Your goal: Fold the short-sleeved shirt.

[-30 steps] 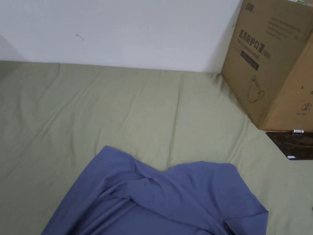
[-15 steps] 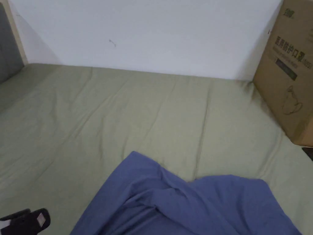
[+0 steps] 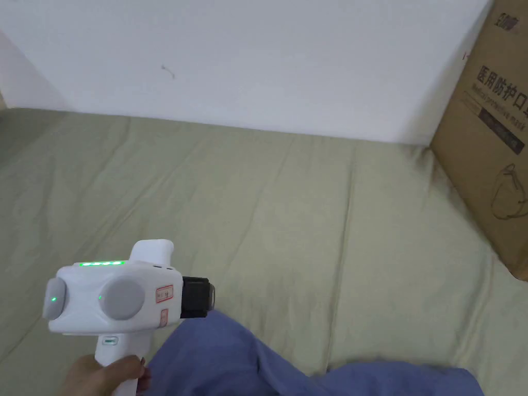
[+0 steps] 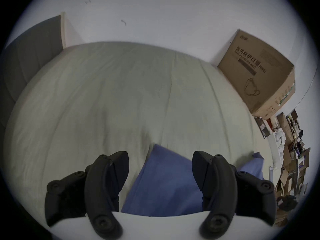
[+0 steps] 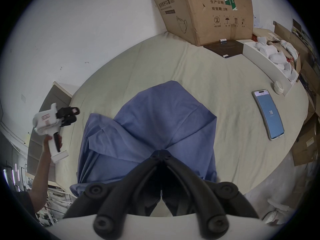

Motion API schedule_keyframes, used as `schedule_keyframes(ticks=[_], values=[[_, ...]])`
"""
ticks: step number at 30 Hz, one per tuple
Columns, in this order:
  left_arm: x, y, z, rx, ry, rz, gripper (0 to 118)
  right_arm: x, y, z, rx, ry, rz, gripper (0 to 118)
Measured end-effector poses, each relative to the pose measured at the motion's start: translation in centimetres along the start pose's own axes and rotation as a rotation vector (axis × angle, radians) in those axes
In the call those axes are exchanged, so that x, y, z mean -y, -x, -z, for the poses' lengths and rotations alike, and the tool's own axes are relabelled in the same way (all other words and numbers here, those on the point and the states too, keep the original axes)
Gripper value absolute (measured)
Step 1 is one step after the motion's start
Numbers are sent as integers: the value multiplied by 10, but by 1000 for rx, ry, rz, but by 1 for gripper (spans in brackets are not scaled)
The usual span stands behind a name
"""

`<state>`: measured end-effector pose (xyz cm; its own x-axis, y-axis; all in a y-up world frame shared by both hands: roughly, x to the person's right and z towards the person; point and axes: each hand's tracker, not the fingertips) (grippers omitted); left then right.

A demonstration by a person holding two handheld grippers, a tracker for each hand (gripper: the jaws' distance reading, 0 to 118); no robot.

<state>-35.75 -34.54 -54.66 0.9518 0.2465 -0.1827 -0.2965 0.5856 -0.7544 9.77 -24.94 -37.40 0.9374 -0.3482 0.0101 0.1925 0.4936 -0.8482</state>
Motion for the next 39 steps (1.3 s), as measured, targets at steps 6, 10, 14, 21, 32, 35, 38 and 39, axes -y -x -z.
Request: schedule_keyframes(ticks=[6,10,14,21,32,35,38,39], values=[[15,-8,46,12,140,70,74,-13,-82,15,44,27,4,0],[25,-18,57,-73,143,161,53,-14,-105,23,83,49,8,0],[20,-22,36,-86,152,145,2,-19,-109,28,90,54,7,0],[69,-12,50,-53,123,183,2,-64,-88,64,149,-16,-54,39],[75,-25,41,-108,105,228,3,-135,-112,142,152,31,-35,77],[73,-21,39,-80,99,188,3,-153,-98,165,144,35,-138,77],[70,-9,41,-54,95,139,3,-159,-88,197,178,109,-206,69],[70,-8,41,-49,96,130,3,-158,-86,206,165,147,-221,53]])
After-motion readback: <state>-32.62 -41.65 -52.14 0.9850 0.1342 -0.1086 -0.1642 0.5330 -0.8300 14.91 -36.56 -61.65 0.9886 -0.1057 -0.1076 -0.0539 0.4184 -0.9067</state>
